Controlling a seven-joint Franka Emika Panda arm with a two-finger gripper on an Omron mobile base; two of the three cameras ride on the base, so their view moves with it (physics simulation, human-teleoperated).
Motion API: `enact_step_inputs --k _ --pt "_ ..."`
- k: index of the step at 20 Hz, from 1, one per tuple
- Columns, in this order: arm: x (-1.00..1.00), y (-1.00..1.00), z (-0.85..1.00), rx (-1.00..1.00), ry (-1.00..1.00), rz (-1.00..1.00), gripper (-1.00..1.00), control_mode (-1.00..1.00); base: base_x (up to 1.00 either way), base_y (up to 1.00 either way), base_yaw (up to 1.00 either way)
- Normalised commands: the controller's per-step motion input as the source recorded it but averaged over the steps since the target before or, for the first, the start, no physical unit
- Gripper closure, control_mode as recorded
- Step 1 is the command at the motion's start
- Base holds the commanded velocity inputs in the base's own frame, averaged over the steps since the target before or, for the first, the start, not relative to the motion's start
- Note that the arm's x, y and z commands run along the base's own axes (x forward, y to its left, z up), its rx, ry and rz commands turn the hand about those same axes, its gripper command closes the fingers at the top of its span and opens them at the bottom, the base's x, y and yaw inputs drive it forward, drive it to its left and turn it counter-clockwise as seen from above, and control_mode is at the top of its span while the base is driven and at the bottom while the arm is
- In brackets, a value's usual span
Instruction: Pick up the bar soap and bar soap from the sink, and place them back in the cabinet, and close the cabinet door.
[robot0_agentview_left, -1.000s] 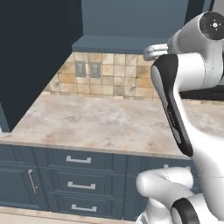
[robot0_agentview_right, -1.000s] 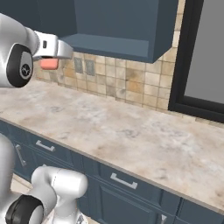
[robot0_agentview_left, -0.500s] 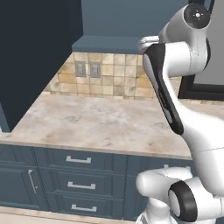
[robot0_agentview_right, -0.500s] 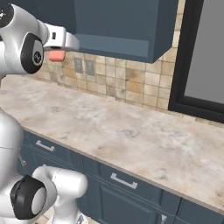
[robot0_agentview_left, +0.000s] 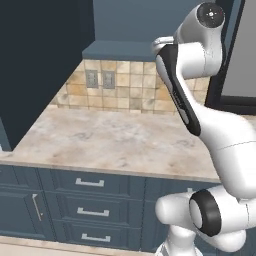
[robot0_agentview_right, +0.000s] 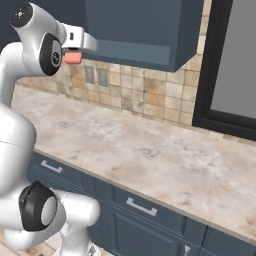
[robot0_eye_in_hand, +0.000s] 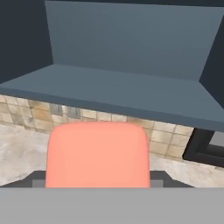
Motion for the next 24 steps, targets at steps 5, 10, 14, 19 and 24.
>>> enact_step_inputs --k 5,10,14,19,24 --pt "0.49 0.0 0.03 0.0 0.0 -0.01 1.0 -1.0 0.0 0.0 0.0" --pt "0.48 0.0 0.0 0.0 0.0 -0.01 1.0 -1.0 0.0 0.0 0.0" --pt "0.52 0.0 0.0 0.0 0.0 -0.01 1.0 -1.0 0.0 0.0 0.0" --pt "0.48 0.0 0.0 0.0 0.0 0.0 1.0 -1.0 0.0 0.0 0.0" --pt "0.42 0.0 0.0 0.0 0.0 0.0 1.0 -1.0 0.0 0.0 0.0"
